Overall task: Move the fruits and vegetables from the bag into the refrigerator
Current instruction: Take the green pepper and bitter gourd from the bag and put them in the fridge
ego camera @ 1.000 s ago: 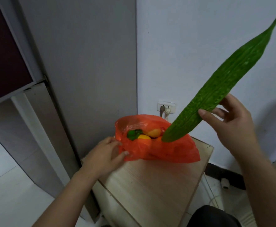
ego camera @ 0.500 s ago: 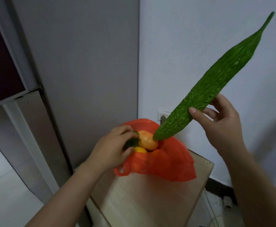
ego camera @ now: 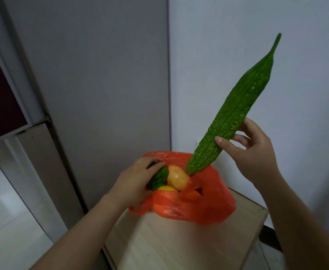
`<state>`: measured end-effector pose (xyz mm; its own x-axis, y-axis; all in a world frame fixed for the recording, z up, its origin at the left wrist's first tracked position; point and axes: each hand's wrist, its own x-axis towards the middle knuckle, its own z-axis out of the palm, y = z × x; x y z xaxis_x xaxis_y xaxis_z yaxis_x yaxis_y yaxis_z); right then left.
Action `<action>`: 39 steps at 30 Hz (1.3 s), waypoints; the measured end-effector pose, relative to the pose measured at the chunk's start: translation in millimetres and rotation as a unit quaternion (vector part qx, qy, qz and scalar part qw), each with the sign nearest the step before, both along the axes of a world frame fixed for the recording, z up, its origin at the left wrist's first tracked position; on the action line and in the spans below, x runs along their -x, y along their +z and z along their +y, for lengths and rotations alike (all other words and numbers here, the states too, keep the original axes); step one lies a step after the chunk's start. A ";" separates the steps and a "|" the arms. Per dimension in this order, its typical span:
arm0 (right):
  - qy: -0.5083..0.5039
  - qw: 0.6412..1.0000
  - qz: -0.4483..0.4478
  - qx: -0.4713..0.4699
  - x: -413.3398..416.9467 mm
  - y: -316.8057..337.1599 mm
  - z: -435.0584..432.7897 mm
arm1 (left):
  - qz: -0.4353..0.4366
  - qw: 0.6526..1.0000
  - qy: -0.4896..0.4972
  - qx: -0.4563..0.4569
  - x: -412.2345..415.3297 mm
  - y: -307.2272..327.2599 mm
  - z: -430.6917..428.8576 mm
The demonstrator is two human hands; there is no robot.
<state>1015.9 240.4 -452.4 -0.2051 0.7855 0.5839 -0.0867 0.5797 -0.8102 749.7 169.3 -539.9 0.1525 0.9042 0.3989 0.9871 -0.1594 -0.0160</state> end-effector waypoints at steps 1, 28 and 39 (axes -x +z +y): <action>-0.001 1.000 -0.001 -0.001 -2.5 -1.5 1.5 | 0.004 1.000 0.001 -0.019 -0.8 -2.3 0.1; 0.027 0.991 -0.070 0.109 -2.4 26.5 -23.0 | -0.488 0.867 0.103 0.022 -30.3 62.2 -55.4; 0.021 0.948 -0.120 0.296 -19.7 141.3 -137.5 | -0.588 0.782 0.167 0.126 -94.3 225.5 -130.5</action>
